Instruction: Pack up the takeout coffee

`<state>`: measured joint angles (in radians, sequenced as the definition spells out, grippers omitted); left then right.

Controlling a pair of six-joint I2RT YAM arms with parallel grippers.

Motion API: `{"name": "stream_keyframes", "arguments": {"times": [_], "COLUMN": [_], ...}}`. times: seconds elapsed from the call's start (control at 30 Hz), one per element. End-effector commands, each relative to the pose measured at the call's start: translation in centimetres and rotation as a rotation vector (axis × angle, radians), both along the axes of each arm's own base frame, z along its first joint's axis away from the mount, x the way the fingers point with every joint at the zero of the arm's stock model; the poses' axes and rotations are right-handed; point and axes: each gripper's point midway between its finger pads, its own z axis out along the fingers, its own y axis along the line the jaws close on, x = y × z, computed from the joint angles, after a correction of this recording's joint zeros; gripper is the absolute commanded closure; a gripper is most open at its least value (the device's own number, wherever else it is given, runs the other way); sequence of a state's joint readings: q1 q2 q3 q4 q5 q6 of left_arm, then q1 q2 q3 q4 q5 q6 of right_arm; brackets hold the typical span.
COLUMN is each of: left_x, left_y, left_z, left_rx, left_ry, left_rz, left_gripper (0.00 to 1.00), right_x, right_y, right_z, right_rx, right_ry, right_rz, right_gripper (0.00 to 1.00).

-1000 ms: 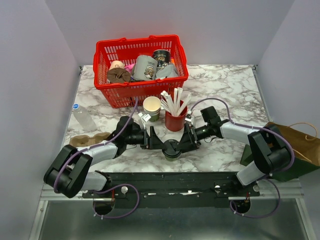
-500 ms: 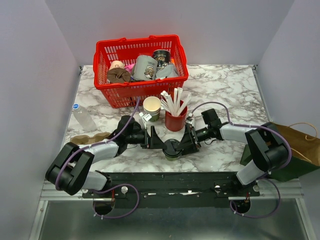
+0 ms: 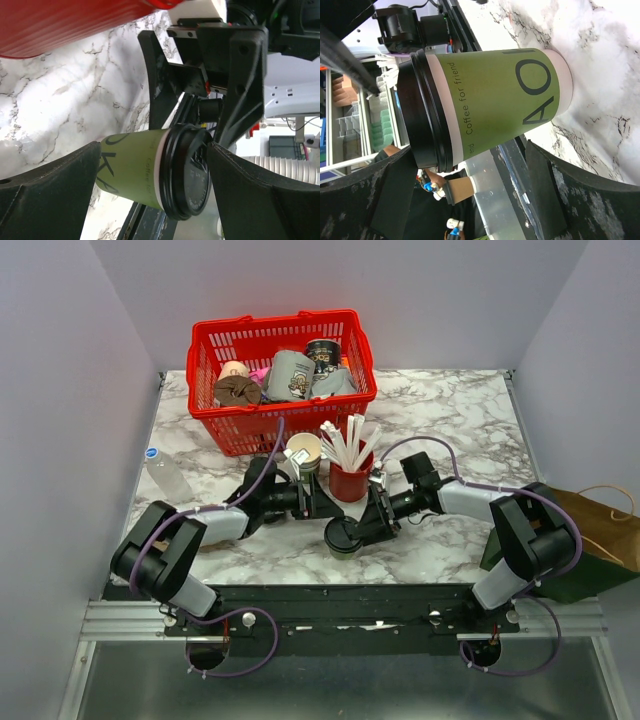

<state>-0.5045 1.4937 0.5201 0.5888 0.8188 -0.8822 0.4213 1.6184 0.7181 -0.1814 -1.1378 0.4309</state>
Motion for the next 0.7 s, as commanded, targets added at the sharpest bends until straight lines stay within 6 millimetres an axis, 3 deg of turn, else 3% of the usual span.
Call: {"name": "stream_keyframes", "arguments": {"times": [0.0, 0.23, 0.27, 0.43, 0.67], "left_x": [1.1, 0.6, 0.6, 0.1, -0.8], "left_y": [-0.6, 0.1, 0.8, 2.3, 4.2], "left_z": [0.1, -2.4, -3.8, -7.0, -9.6], "left_rx": [0.0, 0.1, 0.16, 0.292, 0.407], "left_ry": [-0.031, -0.009, 0.029, 0.065, 0.089], "left_rz": [0.027, 0.046, 0.078, 0.112, 0.139], "left_gripper": [0.07, 0.08, 0.09, 0.09, 0.11], "right_x": [0.8, 0.9, 0.9, 0.8, 0.5], "right_y": [-0.5, -0.5, -0.5, -0.7, -1.6], "right_z": [-1.9, -2.2, -2.2, -2.6, -4.2], "right_rx": [-0.082, -0.092, -0.092, -0.108, -0.185], "right_ry": [-0.027, -0.022, -0.021, -0.02, -0.044], "right_rz": [-0.025, -0.028, -0.029, -0.031, -0.058], "right_gripper": [0.08, 0.08, 0.08, 0.08, 0.09]}}
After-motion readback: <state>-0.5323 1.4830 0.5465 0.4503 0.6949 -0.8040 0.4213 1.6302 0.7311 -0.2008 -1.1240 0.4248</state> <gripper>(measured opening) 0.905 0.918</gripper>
